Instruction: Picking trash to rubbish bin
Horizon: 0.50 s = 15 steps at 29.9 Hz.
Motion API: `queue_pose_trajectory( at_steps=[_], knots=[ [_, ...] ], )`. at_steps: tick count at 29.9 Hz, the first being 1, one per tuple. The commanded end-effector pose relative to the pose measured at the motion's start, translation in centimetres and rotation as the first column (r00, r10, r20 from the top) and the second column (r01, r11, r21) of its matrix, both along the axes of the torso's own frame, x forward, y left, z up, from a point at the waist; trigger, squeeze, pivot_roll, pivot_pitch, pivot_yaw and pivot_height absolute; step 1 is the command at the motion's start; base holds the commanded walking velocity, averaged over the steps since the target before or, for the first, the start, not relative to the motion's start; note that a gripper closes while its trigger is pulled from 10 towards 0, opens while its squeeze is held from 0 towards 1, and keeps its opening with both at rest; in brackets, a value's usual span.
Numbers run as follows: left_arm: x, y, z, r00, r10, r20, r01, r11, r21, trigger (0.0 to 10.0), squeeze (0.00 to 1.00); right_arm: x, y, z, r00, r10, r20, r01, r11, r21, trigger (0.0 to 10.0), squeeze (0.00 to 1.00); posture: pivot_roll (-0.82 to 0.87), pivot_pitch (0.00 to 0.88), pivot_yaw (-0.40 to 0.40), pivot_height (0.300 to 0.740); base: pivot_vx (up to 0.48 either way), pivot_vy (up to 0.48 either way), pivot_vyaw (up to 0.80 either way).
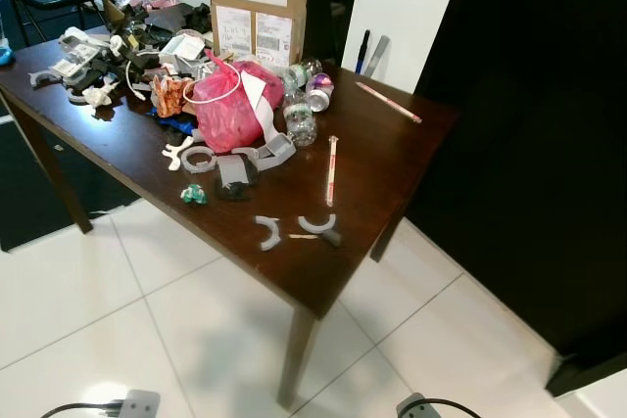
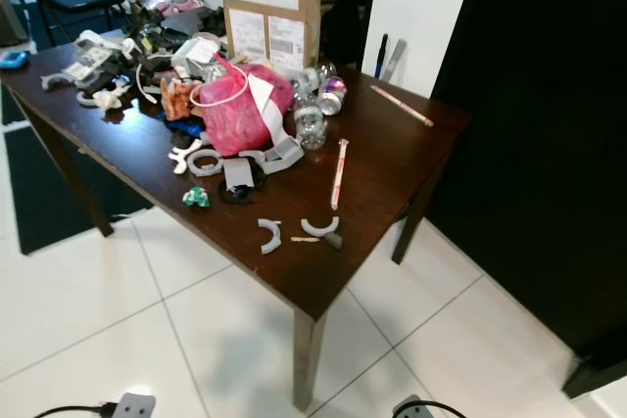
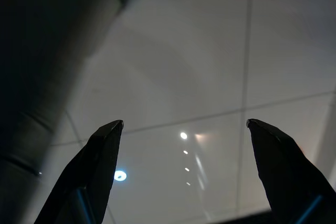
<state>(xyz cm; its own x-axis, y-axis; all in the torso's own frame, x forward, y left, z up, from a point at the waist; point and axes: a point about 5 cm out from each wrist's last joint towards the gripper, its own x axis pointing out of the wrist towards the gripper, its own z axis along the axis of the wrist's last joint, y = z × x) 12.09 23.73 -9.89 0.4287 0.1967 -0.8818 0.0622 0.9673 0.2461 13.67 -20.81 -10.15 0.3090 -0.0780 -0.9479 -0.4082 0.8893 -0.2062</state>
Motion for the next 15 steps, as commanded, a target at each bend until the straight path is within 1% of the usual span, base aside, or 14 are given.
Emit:
queue_pose_trajectory(
  at_steps=[1,5,7,10,12,13,15],
  knots=[
    [-0.7,0.8,0.0,0.999,-0.032,-0.034,0.032,0.999,0.023,10.0,0.00,-0.4,0.1,-0.1,1.000,-0.021,-0.007,0.021,1.000,0.003,10.0,0.00,0.16,0.066,0.017,0.740,0.000,0.000,0.00],
    [-0.1,2.1,0.5,0.998,-0.058,-0.032,0.060,0.997,0.056,10.0,0.00,-1.1,0.7,-0.5,0.999,-0.034,-0.021,0.035,0.999,0.012,10.0,0.00,0.15,0.060,0.025,0.740,0.000,0.000,0.00],
    [0.6,2.3,0.8,0.997,-0.071,-0.018,0.072,0.995,0.068,10.0,0.00,-1.2,0.7,-0.5,0.999,-0.039,-0.024,0.039,0.999,0.012,10.0,0.00,0.15,0.053,0.020,0.740,0.000,0.000,0.00],
    [0.9,2.3,0.9,0.997,-0.077,-0.011,0.077,0.994,0.072,10.0,0.00,-1.2,0.7,-0.5,0.999,-0.040,-0.025,0.041,0.999,0.012,10.0,0.00,0.15,0.053,0.019,0.740,0.000,0.000,0.00],
    [1.9,2.4,1.3,0.995,-0.101,0.019,0.099,0.991,0.095,10.0,0.00,-1.1,0.6,-0.5,0.999,-0.042,-0.023,0.043,0.999,0.007,10.0,0.00,0.14,0.058,0.011,0.740,0.000,0.000,0.00],
    [1.9,2.4,1.3,0.995,-0.101,0.019,0.099,0.991,0.095,10.0,0.00,-1.1,0.6,-0.5,0.999,-0.042,-0.023,0.043,0.999,0.007,10.0,0.00,0.14,0.058,0.011,0.740,0.000,0.000,0.00],
    [3.3,2.8,2.0,0.993,-0.088,0.081,0.078,0.990,0.114,10.0,0.00,-0.9,0.4,-0.4,0.999,-0.045,-0.016,0.045,0.999,0.002,10.0,0.00,0.15,0.055,0.005,0.740,0.000,0.000,0.00]
  ],
)
